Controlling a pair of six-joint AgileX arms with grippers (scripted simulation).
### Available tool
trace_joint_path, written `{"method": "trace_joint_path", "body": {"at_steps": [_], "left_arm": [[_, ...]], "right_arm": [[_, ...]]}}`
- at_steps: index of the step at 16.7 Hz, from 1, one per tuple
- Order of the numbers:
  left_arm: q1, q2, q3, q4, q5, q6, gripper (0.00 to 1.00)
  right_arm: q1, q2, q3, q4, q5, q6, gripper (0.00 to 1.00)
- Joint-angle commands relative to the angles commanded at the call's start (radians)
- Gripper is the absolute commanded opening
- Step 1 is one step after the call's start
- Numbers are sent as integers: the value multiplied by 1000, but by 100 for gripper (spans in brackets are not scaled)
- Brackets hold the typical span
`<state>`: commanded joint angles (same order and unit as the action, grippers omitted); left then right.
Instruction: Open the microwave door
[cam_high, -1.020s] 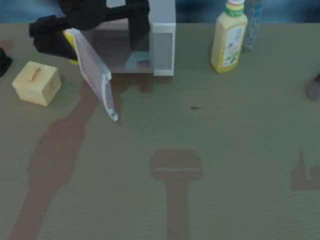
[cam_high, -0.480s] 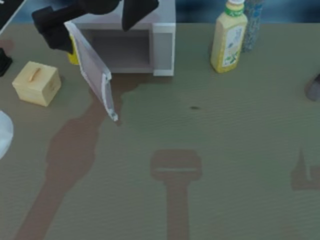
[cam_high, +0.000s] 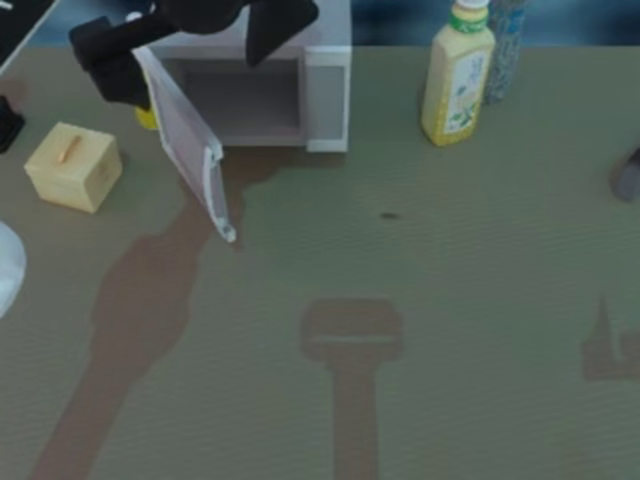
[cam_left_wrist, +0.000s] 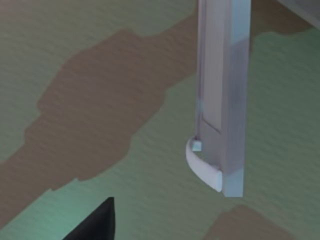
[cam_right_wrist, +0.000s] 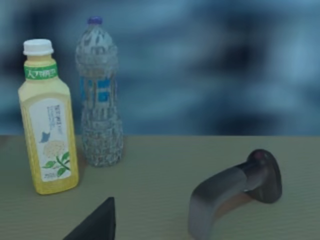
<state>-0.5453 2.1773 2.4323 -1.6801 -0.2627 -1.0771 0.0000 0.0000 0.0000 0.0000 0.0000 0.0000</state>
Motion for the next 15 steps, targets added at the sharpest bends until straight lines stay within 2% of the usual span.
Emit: {"method": "trace_joint_path", "body": {"at_steps": [9, 15], "left_arm": [[50, -75, -454, 383, 6, 51, 100], [57, -82, -504, 432, 7, 58, 100]], "right_arm": [[0, 0, 0, 0, 0, 0, 100], [0, 0, 0, 0, 0, 0, 100]]}}
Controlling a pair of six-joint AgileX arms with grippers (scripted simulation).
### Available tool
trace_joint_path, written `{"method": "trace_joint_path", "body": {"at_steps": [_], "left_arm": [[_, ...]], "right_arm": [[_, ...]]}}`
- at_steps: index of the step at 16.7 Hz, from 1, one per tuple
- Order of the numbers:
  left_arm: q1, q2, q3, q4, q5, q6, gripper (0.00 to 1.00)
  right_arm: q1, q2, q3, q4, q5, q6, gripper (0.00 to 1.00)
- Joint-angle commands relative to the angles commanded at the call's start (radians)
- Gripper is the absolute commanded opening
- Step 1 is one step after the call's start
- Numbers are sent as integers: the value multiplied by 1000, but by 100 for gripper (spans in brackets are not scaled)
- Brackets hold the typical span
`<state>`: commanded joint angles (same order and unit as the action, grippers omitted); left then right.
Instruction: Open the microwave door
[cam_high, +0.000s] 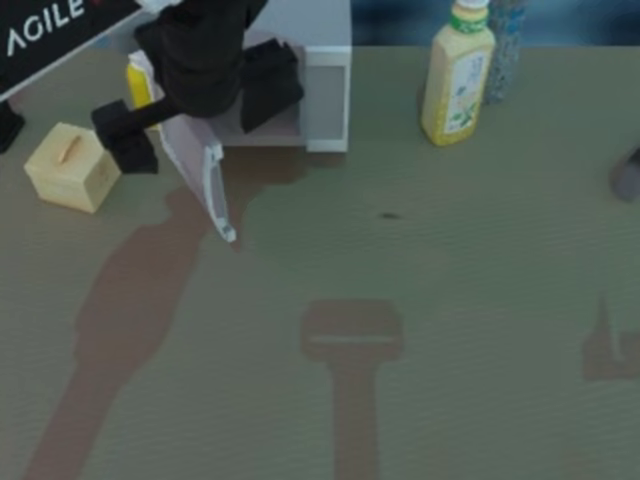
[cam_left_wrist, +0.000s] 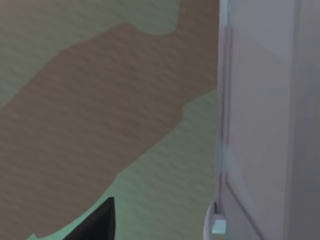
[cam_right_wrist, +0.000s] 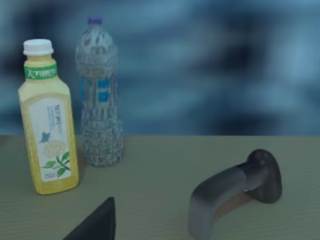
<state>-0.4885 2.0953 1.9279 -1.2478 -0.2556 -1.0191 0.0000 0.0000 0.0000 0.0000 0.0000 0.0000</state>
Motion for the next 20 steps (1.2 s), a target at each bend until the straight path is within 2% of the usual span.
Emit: {"method": "trace_joint_path", "body": {"at_steps": [13, 20], "left_arm": [[0, 0, 0, 0, 0, 0, 2], [0, 0, 0, 0, 0, 0, 0]], "right_arm": [[0, 0, 0, 0, 0, 0, 100], [0, 0, 0, 0, 0, 0, 100]]}}
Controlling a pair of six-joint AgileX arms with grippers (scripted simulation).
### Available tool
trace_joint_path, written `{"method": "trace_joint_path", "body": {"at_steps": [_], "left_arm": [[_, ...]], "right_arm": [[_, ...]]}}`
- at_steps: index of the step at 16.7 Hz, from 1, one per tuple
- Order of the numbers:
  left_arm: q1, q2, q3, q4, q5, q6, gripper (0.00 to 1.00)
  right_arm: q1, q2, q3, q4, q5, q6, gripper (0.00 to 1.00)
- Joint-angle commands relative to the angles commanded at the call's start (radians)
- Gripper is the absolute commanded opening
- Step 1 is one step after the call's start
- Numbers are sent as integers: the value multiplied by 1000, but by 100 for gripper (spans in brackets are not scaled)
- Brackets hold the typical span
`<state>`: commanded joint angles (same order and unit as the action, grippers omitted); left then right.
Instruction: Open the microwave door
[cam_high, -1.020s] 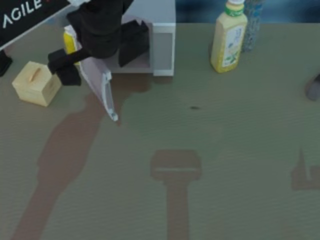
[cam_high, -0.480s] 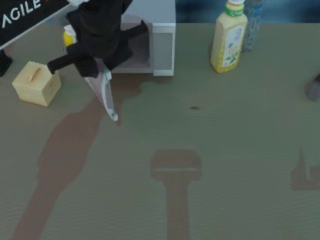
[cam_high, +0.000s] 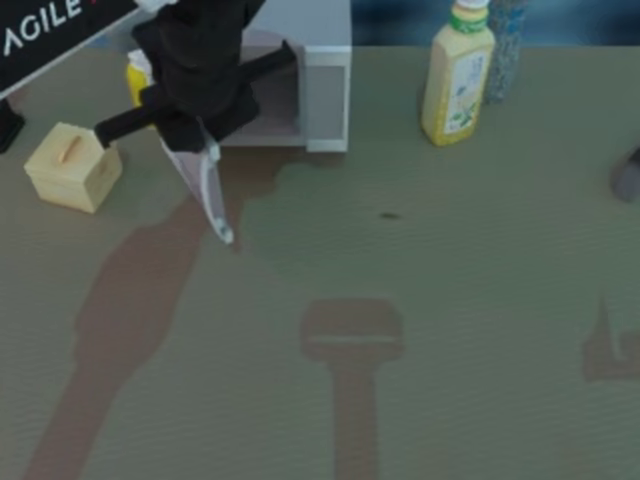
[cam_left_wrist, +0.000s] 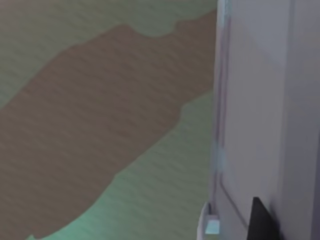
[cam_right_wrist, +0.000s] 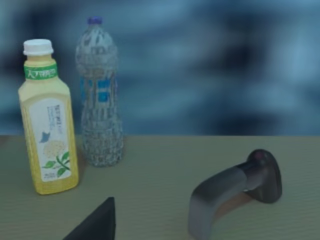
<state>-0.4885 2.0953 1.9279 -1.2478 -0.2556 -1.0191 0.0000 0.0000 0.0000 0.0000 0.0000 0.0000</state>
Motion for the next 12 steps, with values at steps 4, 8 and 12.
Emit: {"method": "trace_joint_path", "body": {"at_steps": [4, 8, 12], "left_arm": [[0, 10, 16, -15, 10, 3, 0], [31, 83, 173, -148, 86, 24, 0], [71, 172, 378, -324, 202, 63, 0]], "right_arm": [[0, 0, 0, 0, 0, 0, 100], [0, 0, 0, 0, 0, 0, 100], [0, 0, 0, 0, 0, 0, 100]]}}
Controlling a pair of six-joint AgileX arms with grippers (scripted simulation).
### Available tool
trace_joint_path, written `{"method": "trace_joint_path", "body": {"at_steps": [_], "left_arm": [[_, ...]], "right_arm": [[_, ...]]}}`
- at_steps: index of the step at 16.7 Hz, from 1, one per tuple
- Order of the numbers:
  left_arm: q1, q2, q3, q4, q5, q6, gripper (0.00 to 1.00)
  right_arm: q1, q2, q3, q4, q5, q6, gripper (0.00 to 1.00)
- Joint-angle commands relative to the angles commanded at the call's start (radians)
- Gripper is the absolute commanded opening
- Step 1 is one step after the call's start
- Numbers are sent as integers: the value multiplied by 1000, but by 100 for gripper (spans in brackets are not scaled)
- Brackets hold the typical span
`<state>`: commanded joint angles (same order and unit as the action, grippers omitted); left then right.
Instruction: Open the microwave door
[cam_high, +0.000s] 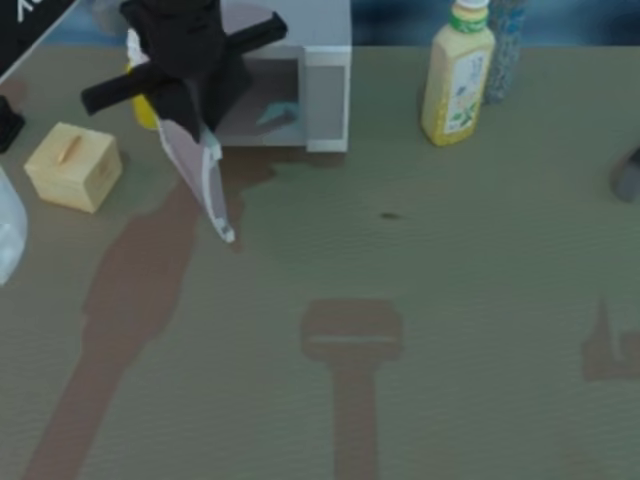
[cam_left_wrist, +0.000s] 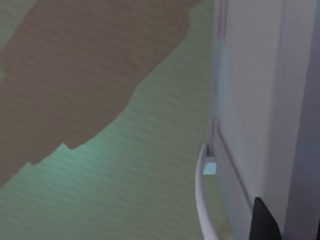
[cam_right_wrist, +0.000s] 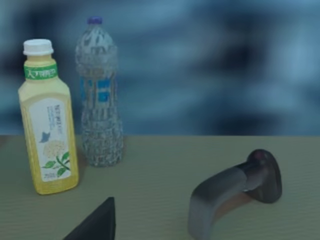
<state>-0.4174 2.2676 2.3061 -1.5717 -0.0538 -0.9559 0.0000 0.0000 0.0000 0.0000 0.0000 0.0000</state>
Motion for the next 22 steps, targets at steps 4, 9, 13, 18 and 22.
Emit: {"method": "trace_joint_path", "body": {"at_steps": [4, 9, 13, 18, 22], "left_arm": [[16, 38, 75, -74, 58, 22, 0], [13, 38, 62, -60, 57, 20, 0], [16, 15, -23, 0, 58, 22, 0], [17, 3, -67, 32, 58, 23, 0], [17, 3, -67, 32, 58, 23, 0]], "right_arm": [[0, 0, 0, 0, 0, 0, 100], [0, 0, 0, 0, 0, 0, 100], [0, 0, 0, 0, 0, 0, 100], [0, 0, 0, 0, 0, 0, 100], [0, 0, 0, 0, 0, 0, 100]]}}
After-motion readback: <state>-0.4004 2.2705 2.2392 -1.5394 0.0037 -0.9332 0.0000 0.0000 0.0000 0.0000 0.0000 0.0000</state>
